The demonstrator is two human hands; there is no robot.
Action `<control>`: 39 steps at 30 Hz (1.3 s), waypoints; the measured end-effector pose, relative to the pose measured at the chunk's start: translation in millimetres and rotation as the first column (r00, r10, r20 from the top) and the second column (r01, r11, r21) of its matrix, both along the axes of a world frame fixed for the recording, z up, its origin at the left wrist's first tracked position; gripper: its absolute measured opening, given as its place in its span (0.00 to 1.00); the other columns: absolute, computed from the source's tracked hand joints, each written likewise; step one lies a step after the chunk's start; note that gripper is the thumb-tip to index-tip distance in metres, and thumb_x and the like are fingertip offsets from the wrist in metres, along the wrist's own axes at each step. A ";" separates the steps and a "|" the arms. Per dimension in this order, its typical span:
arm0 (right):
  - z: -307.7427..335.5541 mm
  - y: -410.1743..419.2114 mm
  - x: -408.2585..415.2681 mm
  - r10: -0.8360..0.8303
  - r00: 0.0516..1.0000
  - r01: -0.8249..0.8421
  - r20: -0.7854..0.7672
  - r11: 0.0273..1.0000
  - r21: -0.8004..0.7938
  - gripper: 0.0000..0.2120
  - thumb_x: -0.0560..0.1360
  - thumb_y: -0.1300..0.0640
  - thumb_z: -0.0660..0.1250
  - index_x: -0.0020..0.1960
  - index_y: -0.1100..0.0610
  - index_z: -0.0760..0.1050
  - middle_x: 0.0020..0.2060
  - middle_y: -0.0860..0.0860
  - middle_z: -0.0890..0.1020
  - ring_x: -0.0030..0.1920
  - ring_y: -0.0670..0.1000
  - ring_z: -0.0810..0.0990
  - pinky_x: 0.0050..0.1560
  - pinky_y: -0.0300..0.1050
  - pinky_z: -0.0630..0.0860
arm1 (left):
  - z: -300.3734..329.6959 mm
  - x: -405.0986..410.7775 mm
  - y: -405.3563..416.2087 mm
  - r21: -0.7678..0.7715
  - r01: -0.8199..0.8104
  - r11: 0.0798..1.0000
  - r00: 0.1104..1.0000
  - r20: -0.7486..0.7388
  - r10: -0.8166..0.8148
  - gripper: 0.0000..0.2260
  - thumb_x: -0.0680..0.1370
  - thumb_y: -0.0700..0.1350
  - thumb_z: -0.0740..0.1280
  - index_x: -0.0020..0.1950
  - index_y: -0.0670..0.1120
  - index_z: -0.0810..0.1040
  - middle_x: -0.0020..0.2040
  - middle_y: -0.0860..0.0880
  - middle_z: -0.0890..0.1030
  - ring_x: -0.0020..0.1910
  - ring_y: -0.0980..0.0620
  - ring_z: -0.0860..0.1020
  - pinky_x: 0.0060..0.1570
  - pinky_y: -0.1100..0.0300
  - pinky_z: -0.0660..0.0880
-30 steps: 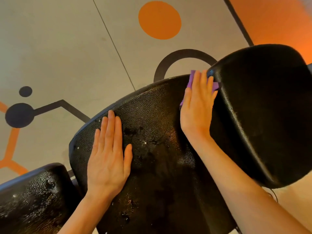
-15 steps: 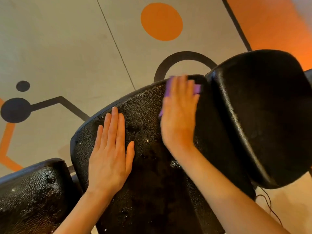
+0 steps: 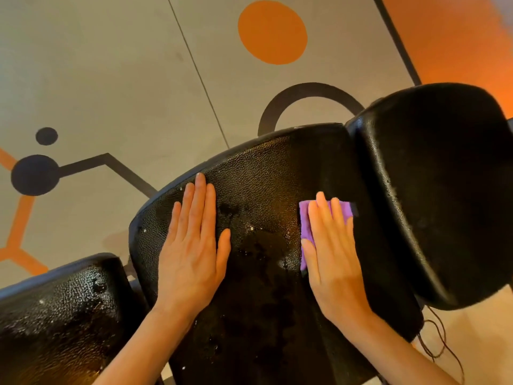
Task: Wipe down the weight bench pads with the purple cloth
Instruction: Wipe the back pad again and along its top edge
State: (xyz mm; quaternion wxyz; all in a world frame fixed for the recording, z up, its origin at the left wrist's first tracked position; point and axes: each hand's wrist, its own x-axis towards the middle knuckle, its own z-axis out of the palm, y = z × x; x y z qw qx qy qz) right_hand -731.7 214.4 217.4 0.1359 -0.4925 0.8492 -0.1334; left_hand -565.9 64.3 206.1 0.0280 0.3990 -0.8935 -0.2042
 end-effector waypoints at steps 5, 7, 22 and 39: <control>3.8 -127.8 -17.7 -0.035 0.980 0.035 -0.195 0.999 0.000 0.28 0.82 0.44 0.44 0.78 0.55 0.50 0.78 0.55 0.53 0.77 0.58 0.47 0.76 0.59 0.48 | 4.1 6.7 -2.0 0.031 0.012 0.999 0.998 -0.067 -0.010 0.30 0.82 0.53 0.53 0.80 0.45 0.47 0.81 0.47 0.45 0.80 0.51 0.44 0.78 0.59 0.39; -0.4 -122.2 -10.0 0.016 0.974 -0.015 -0.227 1.000 0.009 0.26 0.82 0.47 0.46 0.78 0.55 0.50 0.77 0.55 0.53 0.77 0.58 0.48 0.76 0.60 0.50 | 6.6 15.4 0.0 0.052 -0.023 0.998 0.997 -0.074 0.026 0.30 0.82 0.52 0.54 0.80 0.45 0.47 0.81 0.47 0.45 0.80 0.51 0.44 0.77 0.59 0.38; 6.5 -36.0 33.3 0.444 0.870 -0.407 -0.214 0.892 0.197 0.26 0.82 0.47 0.48 0.78 0.55 0.51 0.78 0.53 0.51 0.78 0.55 0.47 0.75 0.58 0.55 | -5.7 49.0 10.0 -0.009 -0.132 0.991 0.991 0.035 0.133 0.31 0.82 0.55 0.51 0.80 0.42 0.48 0.81 0.45 0.44 0.80 0.48 0.44 0.78 0.58 0.40; 1.7 -76.7 40.4 0.491 0.839 -0.468 -0.234 0.871 0.147 0.26 0.82 0.50 0.50 0.78 0.55 0.52 0.78 0.53 0.53 0.78 0.55 0.49 0.75 0.58 0.53 | -7.2 50.9 14.7 -0.100 -0.112 0.989 0.993 0.026 0.115 0.30 0.83 0.54 0.52 0.80 0.40 0.48 0.81 0.42 0.47 0.80 0.47 0.45 0.78 0.53 0.45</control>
